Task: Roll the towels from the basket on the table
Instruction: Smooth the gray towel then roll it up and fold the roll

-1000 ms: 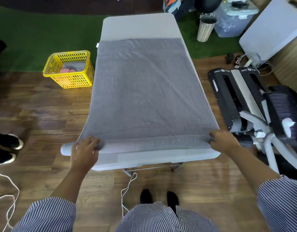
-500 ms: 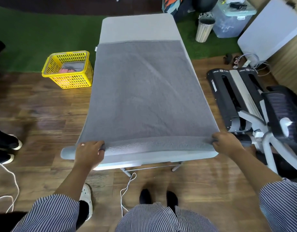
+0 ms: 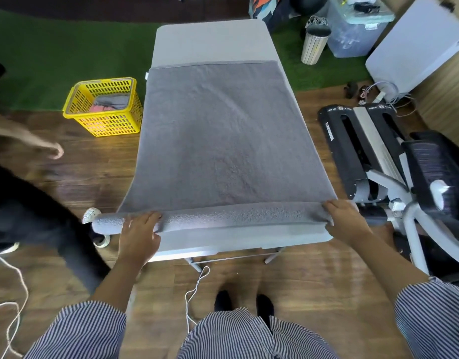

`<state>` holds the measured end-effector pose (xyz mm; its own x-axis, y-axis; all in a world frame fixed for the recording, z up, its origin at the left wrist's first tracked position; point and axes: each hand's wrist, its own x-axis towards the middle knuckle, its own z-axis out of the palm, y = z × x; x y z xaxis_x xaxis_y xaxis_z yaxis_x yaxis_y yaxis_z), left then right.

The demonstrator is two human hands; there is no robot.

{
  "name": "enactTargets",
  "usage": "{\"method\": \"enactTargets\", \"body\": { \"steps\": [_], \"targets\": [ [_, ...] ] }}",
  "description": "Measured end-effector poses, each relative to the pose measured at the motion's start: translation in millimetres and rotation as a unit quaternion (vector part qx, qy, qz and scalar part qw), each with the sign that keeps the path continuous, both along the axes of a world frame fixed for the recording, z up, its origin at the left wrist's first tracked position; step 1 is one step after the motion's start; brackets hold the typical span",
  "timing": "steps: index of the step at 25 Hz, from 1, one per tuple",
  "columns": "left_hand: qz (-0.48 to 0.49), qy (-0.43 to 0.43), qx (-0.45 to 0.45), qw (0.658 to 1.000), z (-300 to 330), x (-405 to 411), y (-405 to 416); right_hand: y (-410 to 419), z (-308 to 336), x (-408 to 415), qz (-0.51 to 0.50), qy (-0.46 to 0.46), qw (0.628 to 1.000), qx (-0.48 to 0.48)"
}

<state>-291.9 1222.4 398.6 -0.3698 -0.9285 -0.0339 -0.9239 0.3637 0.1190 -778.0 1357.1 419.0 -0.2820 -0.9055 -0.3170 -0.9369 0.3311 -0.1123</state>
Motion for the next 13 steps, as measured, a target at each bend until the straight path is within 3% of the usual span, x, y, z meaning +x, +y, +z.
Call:
{"method": "enactTargets", "body": {
  "steps": [7, 13],
  "targets": [
    [-0.022, 0.001, -0.014, 1.000, 17, 0, -2, -5, 13, 6, -0.005, 0.005, 1.000, 0.000],
    [0.023, 0.026, -0.010, 0.999, 6, 5, -5, -10, 3, 5, -0.027, 0.009, 0.997, -0.066]
  ]
}}
